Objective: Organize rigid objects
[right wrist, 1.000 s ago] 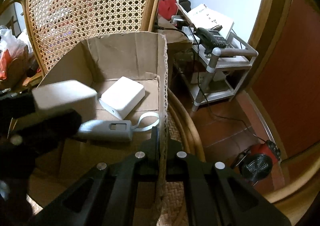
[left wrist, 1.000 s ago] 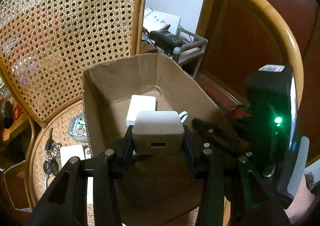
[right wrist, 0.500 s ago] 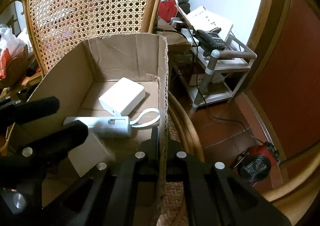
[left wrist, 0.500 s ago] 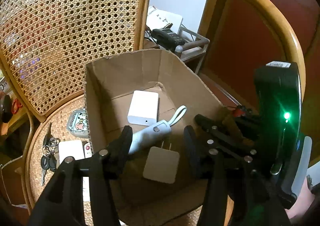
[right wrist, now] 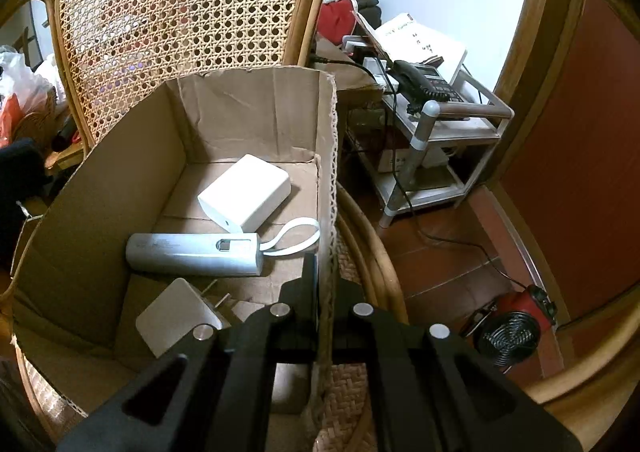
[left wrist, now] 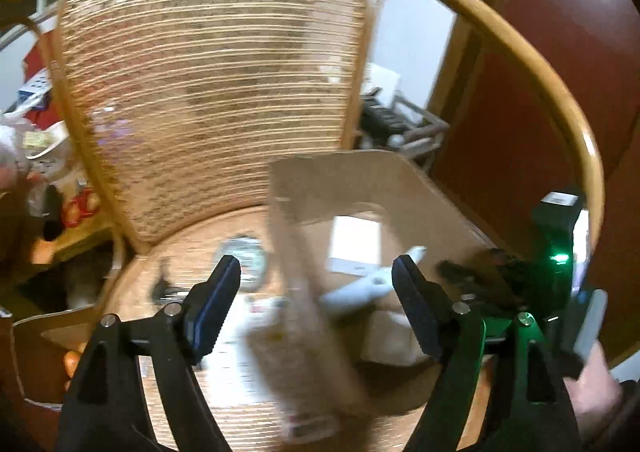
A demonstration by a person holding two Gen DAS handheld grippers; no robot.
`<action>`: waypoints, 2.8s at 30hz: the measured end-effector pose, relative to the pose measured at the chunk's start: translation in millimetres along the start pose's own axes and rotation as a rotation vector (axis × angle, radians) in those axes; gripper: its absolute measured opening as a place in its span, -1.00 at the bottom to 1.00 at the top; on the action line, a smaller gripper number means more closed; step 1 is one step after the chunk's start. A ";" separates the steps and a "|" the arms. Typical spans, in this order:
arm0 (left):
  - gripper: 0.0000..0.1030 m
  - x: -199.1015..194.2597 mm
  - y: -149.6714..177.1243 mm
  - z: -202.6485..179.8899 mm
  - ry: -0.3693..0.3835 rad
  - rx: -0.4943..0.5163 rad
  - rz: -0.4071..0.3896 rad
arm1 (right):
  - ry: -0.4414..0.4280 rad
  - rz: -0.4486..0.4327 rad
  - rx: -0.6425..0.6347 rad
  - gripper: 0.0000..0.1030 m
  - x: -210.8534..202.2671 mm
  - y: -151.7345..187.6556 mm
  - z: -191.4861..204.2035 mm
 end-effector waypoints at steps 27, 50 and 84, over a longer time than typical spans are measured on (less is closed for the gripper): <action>0.49 80.0 79.9 140.5 -0.194 -0.139 0.240 | -0.002 0.002 -0.007 -0.91 1.2 -0.6 1.6; -0.96 27.3 38.4 113.5 -0.109 -0.055 0.115 | -0.002 0.002 -0.007 -0.91 0.9 -0.8 2.6; 0.33 91.3 72.2 146.6 -0.154 -0.150 0.218 | -0.001 0.003 -0.007 -0.90 1.0 -0.8 3.3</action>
Point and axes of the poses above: each gripper's, at about its wrist camera, not at the fingertips, and x roughly the way its jaws point, z to its left, y to its underside, the point moved 5 cm from there along x, roughly the way its jaws point, and after that the axes turned 4 degrees about -z, right-handed, at the moved point
